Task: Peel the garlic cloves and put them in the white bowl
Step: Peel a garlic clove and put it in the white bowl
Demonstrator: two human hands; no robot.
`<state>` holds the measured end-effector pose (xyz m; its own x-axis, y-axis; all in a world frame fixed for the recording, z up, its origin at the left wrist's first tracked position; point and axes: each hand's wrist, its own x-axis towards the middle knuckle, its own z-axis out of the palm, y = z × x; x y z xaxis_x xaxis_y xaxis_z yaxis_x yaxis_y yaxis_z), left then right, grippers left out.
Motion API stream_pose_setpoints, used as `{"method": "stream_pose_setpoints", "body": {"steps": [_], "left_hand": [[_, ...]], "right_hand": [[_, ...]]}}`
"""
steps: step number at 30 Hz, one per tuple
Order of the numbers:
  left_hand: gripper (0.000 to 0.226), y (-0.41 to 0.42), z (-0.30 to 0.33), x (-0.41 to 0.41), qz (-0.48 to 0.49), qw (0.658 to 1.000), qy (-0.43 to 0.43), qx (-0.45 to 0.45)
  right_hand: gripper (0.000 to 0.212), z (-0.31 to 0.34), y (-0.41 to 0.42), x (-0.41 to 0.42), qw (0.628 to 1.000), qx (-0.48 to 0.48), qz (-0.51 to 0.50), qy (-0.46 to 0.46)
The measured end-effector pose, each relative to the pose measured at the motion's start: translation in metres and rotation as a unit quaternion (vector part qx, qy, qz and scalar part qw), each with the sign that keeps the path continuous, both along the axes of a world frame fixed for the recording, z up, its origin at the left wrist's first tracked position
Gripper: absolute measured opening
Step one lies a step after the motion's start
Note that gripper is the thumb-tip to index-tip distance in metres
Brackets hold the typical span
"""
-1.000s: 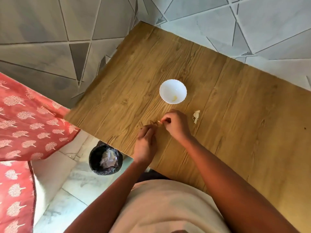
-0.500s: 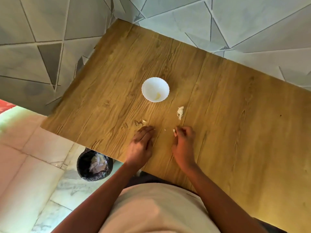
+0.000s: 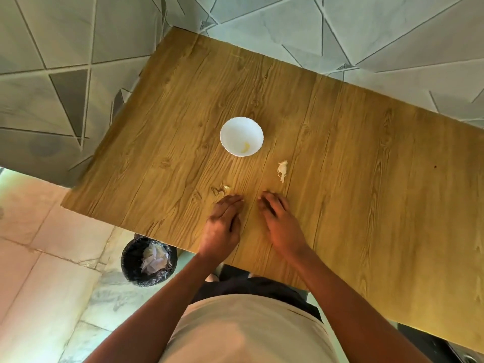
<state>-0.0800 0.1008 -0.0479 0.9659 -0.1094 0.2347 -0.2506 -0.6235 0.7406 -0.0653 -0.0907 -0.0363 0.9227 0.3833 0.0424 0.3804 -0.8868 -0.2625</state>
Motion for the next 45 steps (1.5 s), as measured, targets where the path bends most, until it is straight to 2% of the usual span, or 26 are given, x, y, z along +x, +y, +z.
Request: {"method": "stream_pose_setpoints", "body": {"steps": [4,9,13,15,17,18,19,21,23,24,25,26,28,31,36,40,45], "left_hand": [[0.034,0.0,0.0,0.001,-0.003,1.0,-0.008,-0.009],[0.031,0.002,0.0,0.001,-0.005,1.0,-0.006,-0.02],[0.026,0.002,0.001,0.004,0.015,0.999,-0.001,-0.05],[0.025,0.004,0.007,0.006,0.053,0.993,0.038,-0.102],[0.025,0.007,0.013,0.005,0.096,0.974,0.097,-0.179],[0.026,0.007,0.015,0.006,0.102,0.957,0.137,-0.233],[0.027,0.007,0.018,0.008,0.096,0.929,0.187,-0.304],[0.034,0.0,0.024,0.01,0.079,0.832,0.295,-0.463],[0.046,-0.009,0.033,0.012,0.065,0.683,0.399,-0.608],[0.052,-0.012,0.034,0.012,0.054,0.6,0.434,-0.67],[0.056,-0.014,0.035,0.012,0.04,0.534,0.453,-0.713],[0.057,-0.015,0.034,0.013,0.028,0.494,0.457,-0.739],[0.056,-0.016,0.037,0.013,0.021,0.462,0.447,-0.765],[0.054,-0.018,0.042,0.012,0.041,0.439,0.434,-0.786],[0.056,-0.013,0.044,0.015,0.109,0.429,0.384,-0.81],[0.056,-0.007,0.045,0.014,0.151,0.431,0.344,-0.82],[0.055,-0.008,0.042,0.008,0.17,0.453,0.326,-0.812]], "right_hand": [[0.049,0.002,0.0,-0.004,1.0,-0.004,-0.003,-0.01],[0.027,0.007,0.016,-0.004,0.998,-0.052,-0.004,-0.022],[0.027,0.015,0.028,-0.013,0.998,-0.041,-0.017,-0.043],[0.026,0.013,0.032,-0.02,0.999,-0.004,-0.012,-0.032],[0.022,0.013,0.035,-0.024,0.992,0.115,-0.058,-0.001],[0.02,0.014,0.038,-0.026,0.976,0.195,-0.102,0.011],[0.017,0.017,0.042,-0.027,0.953,0.266,-0.145,0.01],[0.016,0.027,0.053,-0.029,0.918,0.351,-0.186,-0.007],[0.019,0.037,0.066,-0.033,0.922,0.359,-0.147,-0.02],[0.021,0.04,0.071,-0.036,0.937,0.331,-0.11,-0.027],[0.023,0.041,0.073,-0.039,0.953,0.292,-0.075,-0.033],[0.026,0.04,0.073,-0.041,0.965,0.256,-0.051,-0.037],[0.028,0.039,0.071,-0.042,0.973,0.225,-0.038,-0.046],[0.013,0.043,0.071,-0.044,0.96,0.258,-0.076,-0.081],[0.011,0.046,0.039,-0.036,0.893,0.38,-0.227,-0.082],[0.027,0.016,0.019,-0.016,0.908,0.35,-0.23,-0.009],[0.024,-0.005,0.022,-0.004,0.924,0.316,-0.209,0.04]]}}
